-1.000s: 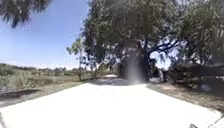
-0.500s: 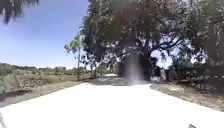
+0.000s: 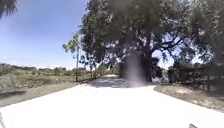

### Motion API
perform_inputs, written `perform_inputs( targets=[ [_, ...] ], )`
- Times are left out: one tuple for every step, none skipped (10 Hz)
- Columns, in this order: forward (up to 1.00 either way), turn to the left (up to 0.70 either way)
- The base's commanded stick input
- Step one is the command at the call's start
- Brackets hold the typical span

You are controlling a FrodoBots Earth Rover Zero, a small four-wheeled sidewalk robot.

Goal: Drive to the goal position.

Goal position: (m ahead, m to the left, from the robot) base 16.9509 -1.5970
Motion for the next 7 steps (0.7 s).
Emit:
perform_inputs(
  targets=[
    [0.7,0.0],
    [0.7,0.0],
    [0.7,0.0],
    [0.7,0.0],
    [0.7,0.0],
    [0.7,0.0],
    [0.7,0.0]
  ],
)
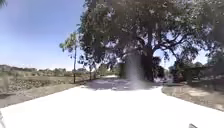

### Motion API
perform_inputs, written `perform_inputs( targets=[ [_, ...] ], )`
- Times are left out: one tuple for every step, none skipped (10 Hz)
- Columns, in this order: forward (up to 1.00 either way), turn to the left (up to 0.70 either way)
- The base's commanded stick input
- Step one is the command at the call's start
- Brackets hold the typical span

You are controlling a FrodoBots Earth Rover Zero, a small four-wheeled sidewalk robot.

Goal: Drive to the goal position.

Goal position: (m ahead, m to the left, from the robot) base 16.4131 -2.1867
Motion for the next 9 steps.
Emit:
perform_inputs(
  targets=[
    [0.7,0.0],
    [0.7,0.0],
    [0.7,0.0],
    [0.7,0.0],
    [0.7,0.0],
    [0.7,0.0],
    [0.7,0.0],
    [0.7,0.0],
    [0.7,0.0]
  ],
)
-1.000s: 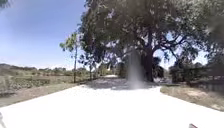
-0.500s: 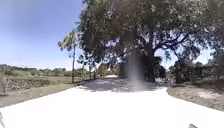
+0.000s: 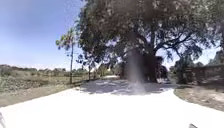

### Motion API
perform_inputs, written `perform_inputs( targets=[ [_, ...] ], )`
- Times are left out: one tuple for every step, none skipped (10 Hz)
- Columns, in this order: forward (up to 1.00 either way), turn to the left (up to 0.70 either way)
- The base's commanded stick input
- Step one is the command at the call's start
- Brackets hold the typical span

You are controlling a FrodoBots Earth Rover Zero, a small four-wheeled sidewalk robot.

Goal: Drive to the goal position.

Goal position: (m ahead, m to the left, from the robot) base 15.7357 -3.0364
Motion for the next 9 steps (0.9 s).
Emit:
perform_inputs(
  targets=[
    [0.7,0.0],
    [0.7,0.12],
    [0.7,0.14],
    [0.7,0.14],
    [0.7,0.14],
    [0.7,0.0],
    [0.7,0.0],
    [0.7,0.0],
    [0.7,0.0]
  ],
)
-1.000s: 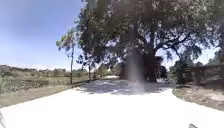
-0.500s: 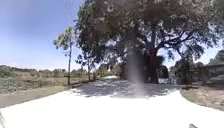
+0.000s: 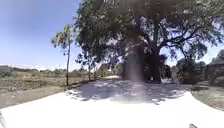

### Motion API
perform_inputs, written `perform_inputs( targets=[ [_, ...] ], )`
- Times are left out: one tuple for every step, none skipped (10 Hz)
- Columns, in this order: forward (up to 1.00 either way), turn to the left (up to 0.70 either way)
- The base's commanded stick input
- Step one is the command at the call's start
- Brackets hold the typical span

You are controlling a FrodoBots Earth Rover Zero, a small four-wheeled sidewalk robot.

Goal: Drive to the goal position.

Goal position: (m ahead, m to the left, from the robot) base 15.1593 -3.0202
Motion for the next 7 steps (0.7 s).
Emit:
perform_inputs(
  targets=[
    [0.7,0.0],
    [0.7,0.0],
    [0.7,0.0],
    [0.7,0.0],
    [0.7,0.0],
    [0.7,0.0],
    [0.7,0.0]
  ],
)
